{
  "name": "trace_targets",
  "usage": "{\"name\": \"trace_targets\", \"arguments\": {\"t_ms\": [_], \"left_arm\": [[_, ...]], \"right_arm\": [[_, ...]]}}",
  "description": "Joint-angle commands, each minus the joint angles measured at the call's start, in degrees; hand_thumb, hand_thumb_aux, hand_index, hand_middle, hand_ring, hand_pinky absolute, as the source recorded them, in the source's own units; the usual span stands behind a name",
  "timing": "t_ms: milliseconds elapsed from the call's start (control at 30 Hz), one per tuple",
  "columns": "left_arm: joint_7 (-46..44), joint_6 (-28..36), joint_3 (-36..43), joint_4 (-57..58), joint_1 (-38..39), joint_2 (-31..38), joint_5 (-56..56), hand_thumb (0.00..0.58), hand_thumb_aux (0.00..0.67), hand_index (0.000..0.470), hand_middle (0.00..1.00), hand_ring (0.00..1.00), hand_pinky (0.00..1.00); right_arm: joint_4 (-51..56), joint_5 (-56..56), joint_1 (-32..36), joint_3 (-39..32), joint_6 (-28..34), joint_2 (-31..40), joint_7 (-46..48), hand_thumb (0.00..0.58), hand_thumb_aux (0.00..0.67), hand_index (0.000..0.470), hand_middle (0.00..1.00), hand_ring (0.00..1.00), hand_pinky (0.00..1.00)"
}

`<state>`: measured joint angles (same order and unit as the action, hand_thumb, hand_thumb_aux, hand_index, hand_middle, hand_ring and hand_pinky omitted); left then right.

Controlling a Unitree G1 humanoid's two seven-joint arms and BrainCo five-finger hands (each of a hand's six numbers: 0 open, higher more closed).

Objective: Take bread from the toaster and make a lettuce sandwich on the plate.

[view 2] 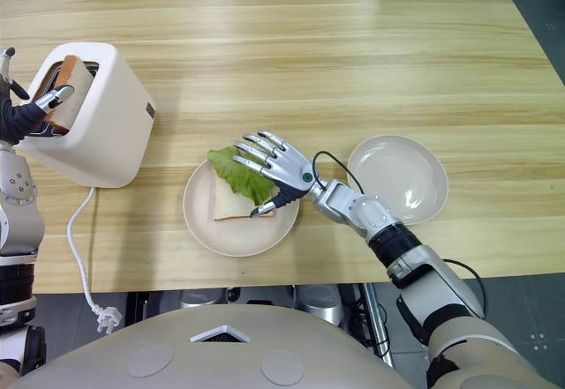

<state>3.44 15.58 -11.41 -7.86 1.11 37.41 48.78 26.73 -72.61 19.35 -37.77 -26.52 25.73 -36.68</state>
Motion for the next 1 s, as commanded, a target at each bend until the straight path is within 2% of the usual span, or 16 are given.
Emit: {"name": "trace_targets", "arguments": {"t_ms": [33, 67, 100, 133, 200, 367, 400, 500, 600, 633, 700, 833, 900, 933, 967, 1000], "left_arm": [[0.12, -0.26, 1.17, 0.38, 0.42, -0.28, -0.43, 0.0, 0.0, 0.0, 0.0, 0.0, 0.0], [0.16, -0.28, 1.13, 0.35, 0.46, -0.3, -0.47, 0.0, 0.0, 0.0, 0.0, 0.0, 0.0], [0.22, -0.29, 1.09, 0.3, 0.52, -0.33, -0.51, 0.0, 0.0, 0.0, 0.0, 0.0, 0.0], [0.31, -0.32, 1.08, 0.35, 0.53, -0.35, -0.55, 0.0, 0.0, 0.0, 0.0, 0.0, 0.0], [0.48, -0.42, 1.13, 0.51, 0.45, -0.36, -0.62, 0.0, 0.0, 0.0, 0.0, 0.0, 0.0], [0.94, -0.92, 1.59, 1.67, -0.11, -0.45, -0.76, 0.0, 0.0, 0.0, 0.0, 0.0, 0.0], [1.01, -1.03, 1.7, 1.95, -0.21, -0.45, -0.79, 0.0, 0.0, 0.0, 0.0, 0.0, 0.0], [1.2, -1.25, 1.82, 2.54, -0.36, -0.41, -0.89, 0.0, 0.0, 0.0, 0.0, 0.0, 0.0], [1.46, -1.38, 1.93, 3.12, -0.4, -0.33, -1.1, 0.0, 0.0, 0.0, 0.0, 0.0, 0.0], [1.57, -1.42, 2.01, 3.36, -0.42, -0.28, -1.18, 0.0, 0.0, 0.0, 0.0, 0.0, 0.0], [1.79, -1.48, 2.22, 3.8, -0.51, -0.17, -1.38, 0.0, 0.0, 0.0, 0.0, 0.0, 0.0], [2.11, -1.64, 2.77, 4.51, -0.66, -0.04, -1.78, 0.0, 0.0, 0.0, 0.0, 0.0, 0.0], [2.26, -1.72, 2.99, 4.73, -0.74, -0.02, -1.89, 0.0, 0.0, 0.0, 0.0, 0.0, 0.0], [2.34, -1.76, 3.09, 4.83, -0.77, -0.03, -1.89, 0.0, 0.0, 0.0, 0.0, 0.0, 0.0], [2.41, -1.8, 3.21, 4.96, -0.8, -0.06, -1.89, 0.0, 0.0, 0.0, 0.0, 0.0, 0.0], [2.47, -1.86, 3.34, 5.08, -0.82, -0.11, -1.9, 0.0, 0.0, 0.0, 0.0, 0.0, 0.0]], "right_arm": [[2.27, -0.24, 0.9, -1.46, 2.23, -0.15, -0.73, 0.031, 0.018, 0.013, 0.0, 0.0, 0.0], [2.49, -0.09, 1.05, -1.69, 2.55, -0.16, -0.87, 0.031, 0.018, 0.013, 0.0, 0.0, 0.0], [2.71, 0.08, 1.23, -1.94, 2.76, -0.16, -0.98, 0.092, 0.055, 0.038, 0.0, 0.0, 0.0], [2.99, 0.25, 1.45, -2.26, 2.85, -0.19, -0.84, 0.278, 0.187, 0.128, 0.0, 0.0, 0.0], [3.41, 0.37, 1.77, -3.05, 2.81, -0.36, -0.55, 0.294, 0.2, 0.137, 0.0, 0.0, 0.0], [3.26, 0.79, 1.66, -4.67, 2.29, -1.26, -0.05, 0.251, 0.166, 0.114, 0.0, 0.0, 0.0], [3.15, 0.97, 1.65, -4.93, 2.28, -1.33, 0.01, 0.223, 0.145, 0.099, 0.0, 0.0, 0.0], [2.57, 1.48, 1.46, -5.45, 2.13, -1.32, 0.18, 0.241, 0.158, 0.108, 0.0, 0.0, 0.0], [2.15, 1.91, 1.22, -5.71, 2.03, -1.31, 0.37, 0.223, 0.145, 0.099, 0.0, 0.0, 0.0], [1.85, 2.17, 1.02, -5.81, 1.95, -1.3, 0.47, 0.265, 0.176, 0.121, 0.0, 0.0, 0.0], [1.4, 2.67, 0.76, -6.03, 1.87, -1.27, 0.68, 0.268, 0.179, 0.123, 0.0, 0.0, 0.0], [1.81, 3.25, 0.9, -6.28, 1.84, -1.33, 0.67, 0.313, 0.215, 0.148, 0.0, 0.0, 0.0], [2.55, 3.58, 1.11, -6.19, 1.85, -1.36, 0.58, 0.447, 0.349, 0.24, 0.0, 0.0, 0.0], [2.85, 3.78, 1.21, -6.2, 1.86, -1.36, 0.53, 0.521, 0.457, 0.314, 0.0, 0.0, 0.0], [3.01, 3.97, 1.25, -6.19, 1.85, -1.36, 0.47, 0.573, 0.599, 0.411, 0.0, 0.0, 0.0], [3.06, 4.14, 1.25, -6.21, 1.81, -1.35, 0.38, 0.573, 0.599, 0.411, 0.0, 0.0, 0.0]]}}
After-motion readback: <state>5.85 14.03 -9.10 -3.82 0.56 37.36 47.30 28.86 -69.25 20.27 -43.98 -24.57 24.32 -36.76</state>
